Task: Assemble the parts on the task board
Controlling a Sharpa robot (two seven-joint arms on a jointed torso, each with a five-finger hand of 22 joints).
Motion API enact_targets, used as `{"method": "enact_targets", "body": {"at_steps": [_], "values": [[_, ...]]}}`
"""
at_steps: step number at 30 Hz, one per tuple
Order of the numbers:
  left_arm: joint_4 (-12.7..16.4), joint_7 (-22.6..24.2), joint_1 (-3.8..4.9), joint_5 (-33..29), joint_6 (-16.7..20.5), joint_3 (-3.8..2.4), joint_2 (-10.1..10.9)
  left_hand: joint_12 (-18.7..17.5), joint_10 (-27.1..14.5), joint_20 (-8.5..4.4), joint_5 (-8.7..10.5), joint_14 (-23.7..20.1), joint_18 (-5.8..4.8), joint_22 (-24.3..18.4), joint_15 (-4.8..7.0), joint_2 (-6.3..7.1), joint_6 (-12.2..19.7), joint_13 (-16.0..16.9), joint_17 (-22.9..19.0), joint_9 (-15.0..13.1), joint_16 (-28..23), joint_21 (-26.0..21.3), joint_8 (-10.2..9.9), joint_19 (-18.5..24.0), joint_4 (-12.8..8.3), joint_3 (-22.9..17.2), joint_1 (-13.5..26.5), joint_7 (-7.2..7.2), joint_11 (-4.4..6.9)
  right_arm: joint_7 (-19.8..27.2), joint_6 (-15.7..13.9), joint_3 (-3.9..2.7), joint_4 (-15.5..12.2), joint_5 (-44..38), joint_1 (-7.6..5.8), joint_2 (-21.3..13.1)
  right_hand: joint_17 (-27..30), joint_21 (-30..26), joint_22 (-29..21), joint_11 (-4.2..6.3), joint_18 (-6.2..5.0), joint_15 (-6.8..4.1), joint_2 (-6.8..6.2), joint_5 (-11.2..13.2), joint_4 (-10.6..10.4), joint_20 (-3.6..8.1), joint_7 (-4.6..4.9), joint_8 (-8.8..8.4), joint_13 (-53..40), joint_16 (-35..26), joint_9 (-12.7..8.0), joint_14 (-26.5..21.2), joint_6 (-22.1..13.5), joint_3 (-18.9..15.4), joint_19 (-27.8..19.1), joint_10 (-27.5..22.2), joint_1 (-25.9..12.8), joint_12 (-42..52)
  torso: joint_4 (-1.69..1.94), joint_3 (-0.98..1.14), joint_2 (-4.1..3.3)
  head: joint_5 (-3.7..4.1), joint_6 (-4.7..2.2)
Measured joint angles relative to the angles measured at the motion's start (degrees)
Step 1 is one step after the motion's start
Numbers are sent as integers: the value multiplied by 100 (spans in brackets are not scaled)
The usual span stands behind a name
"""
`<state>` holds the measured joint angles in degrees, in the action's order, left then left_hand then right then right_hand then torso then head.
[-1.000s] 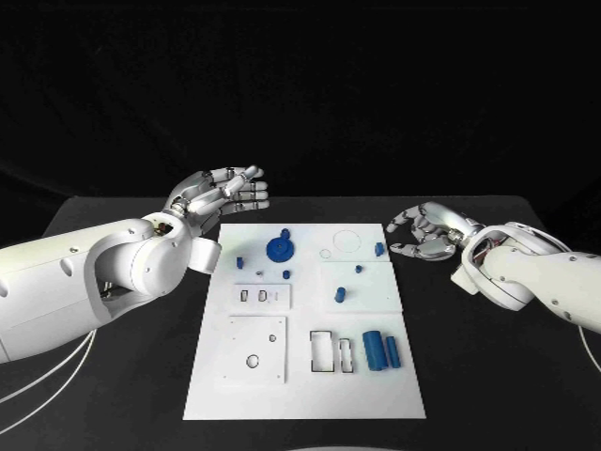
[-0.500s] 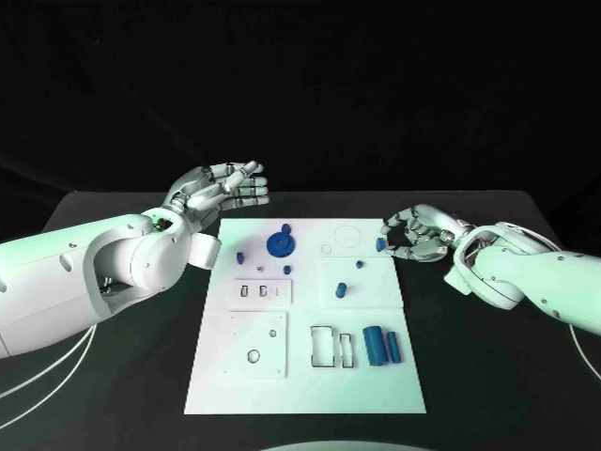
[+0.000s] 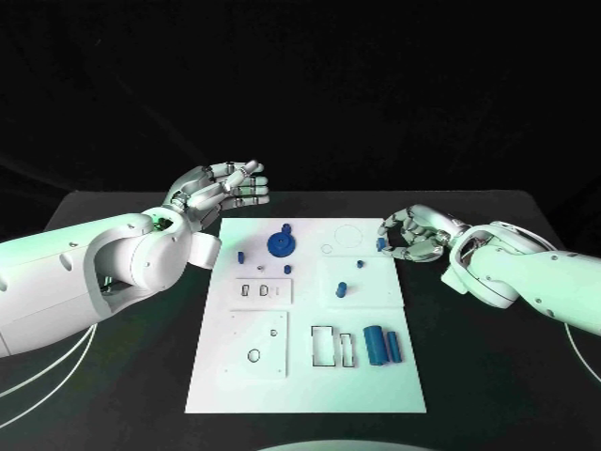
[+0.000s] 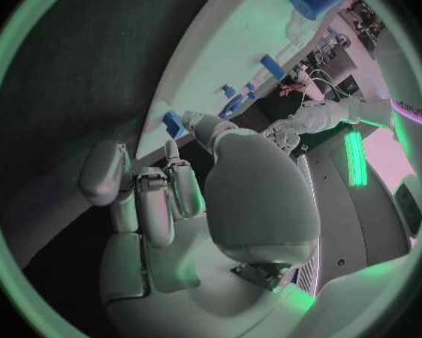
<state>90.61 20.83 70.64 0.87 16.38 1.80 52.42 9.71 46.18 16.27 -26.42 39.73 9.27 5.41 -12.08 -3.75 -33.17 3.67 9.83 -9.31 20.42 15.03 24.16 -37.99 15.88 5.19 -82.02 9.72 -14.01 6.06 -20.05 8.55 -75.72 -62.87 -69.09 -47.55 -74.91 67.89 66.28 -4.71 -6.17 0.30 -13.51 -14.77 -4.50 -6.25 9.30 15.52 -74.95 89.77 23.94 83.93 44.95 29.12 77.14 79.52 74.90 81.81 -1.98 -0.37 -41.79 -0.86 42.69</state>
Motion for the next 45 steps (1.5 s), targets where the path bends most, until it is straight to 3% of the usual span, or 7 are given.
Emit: {"method": "enact_targets", "body": {"at_steps": [19,22,37,45], "values": [[1,-4,0,0,-1,0,6,0,0,0,0,-21,0,1,21,0,0,0,-1,-5,25,0,0,0,0,0,0,0,0,-72,62,0,127,-81,1,109,0,0,24,0,0,0,0,0,16,0,0,43,1,0,0,0,82,16,0,0,0,0,6,-1,-3,-17,40],[1,-5,0,0,-2,0,7,0,0,0,0,-21,0,1,21,0,0,0,-1,-5,25,0,0,0,0,0,0,0,0,-81,71,0,134,-87,1,115,0,0,52,43,0,0,2,0,15,0,-8,87,2,0,0,0,132,16,0,43,-2,23,5,-1,-2,-21,41],[4,-8,0,0,-3,0,10,24,-20,0,0,-21,0,-5,21,0,20,0,4,-4,25,0,37,0,16,-16,0,20,20,-118,128,0,138,-131,9,145,1,56,128,135,0,-43,62,1,39,22,-133,288,2,0,27,1,482,71,22,135,-62,104,3,4,-3,-31,40],[6,-9,0,0,-5,0,14,24,-20,0,0,-21,0,-5,21,0,20,0,3,-4,25,0,37,0,16,-16,0,20,20,-143,106,0,137,-157,12,151,-2,56,153,176,-1,-85,185,1,56,76,-207,399,3,0,62,1,657,135,52,175,-90,104,3,7,-4,-36,48]]}}
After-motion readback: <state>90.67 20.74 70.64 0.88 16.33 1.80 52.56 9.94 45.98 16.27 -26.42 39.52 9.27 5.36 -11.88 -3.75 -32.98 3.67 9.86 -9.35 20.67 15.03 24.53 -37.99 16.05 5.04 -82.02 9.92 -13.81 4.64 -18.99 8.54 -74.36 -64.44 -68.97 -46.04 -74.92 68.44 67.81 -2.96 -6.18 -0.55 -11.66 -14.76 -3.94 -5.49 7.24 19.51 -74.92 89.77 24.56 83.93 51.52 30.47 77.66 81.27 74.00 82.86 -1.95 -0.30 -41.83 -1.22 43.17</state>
